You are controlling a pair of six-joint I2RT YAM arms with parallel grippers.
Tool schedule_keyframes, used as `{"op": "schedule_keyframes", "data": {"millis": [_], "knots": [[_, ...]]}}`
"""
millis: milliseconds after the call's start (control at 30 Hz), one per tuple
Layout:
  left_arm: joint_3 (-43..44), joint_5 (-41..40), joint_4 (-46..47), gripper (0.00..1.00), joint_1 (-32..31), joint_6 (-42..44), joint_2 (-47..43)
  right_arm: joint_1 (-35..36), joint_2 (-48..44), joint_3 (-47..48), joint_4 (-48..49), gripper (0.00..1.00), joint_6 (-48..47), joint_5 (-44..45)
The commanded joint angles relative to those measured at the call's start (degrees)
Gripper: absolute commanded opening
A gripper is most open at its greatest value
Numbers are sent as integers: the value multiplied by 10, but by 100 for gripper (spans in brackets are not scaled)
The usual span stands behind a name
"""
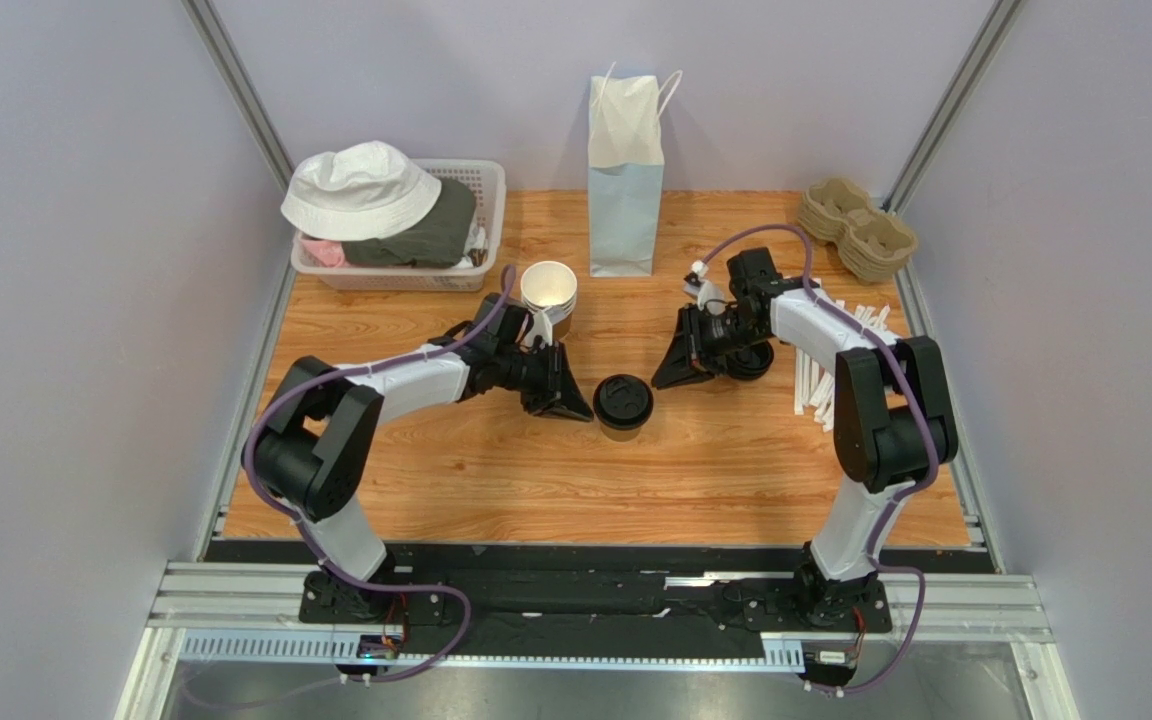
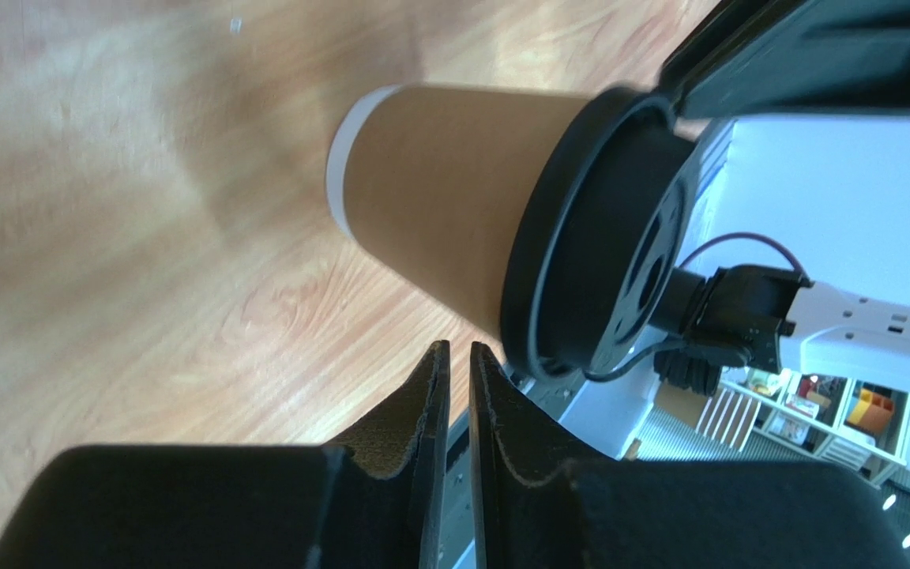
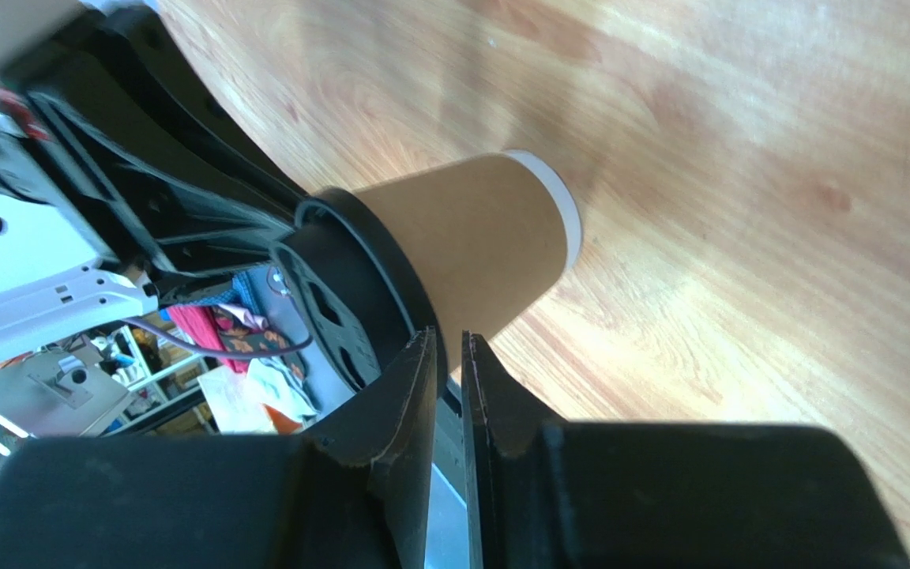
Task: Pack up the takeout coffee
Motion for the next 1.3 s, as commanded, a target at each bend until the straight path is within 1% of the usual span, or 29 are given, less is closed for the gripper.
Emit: {"op": "schedule_keyframes", "data": {"millis": [0,467,667,767,867,900,967,1000,1033,1100,1133,1167,1233,1267], "knots": [[51,-1,15,18,-2,7,17,9,-21,-23,7,17,-10,-1],[133,-12,24,17,3,18,76,31,-58,-96,9,17,-7,-13],[156,-7,31,17,3,18,96,38,-75,-118,8,18,0,-17],[161,-9,23,18,5,28,95,38,-78,-120,-12,18,-19,-12],[150,0,21,19,24,34,73,26,-94,-110,-63,18,-56,-20],[144,7,22,22,41,33,52,11,-103,-106,-76,19,-65,-24],[121,64,50,27,55,36,23,-14,-132,-88,-117,22,-94,-56],[114,81,50,30,59,43,-14,-22,-141,-80,-129,23,-104,-69],[105,103,47,31,57,49,-34,-25,-151,-70,-145,26,-111,-93],[61,119,55,34,46,26,-87,-23,-170,-36,-139,29,-109,-114],[47,125,74,34,39,15,-100,-19,-174,-28,-127,32,-96,-126],[26,125,77,34,23,3,-116,-6,-175,-13,-112,33,-70,-126],[5,119,94,34,5,-10,-122,11,-171,-1,-78,34,-51,-117],[0,117,107,33,-9,-31,-116,26,-166,7,-68,34,-39,-112]]}}
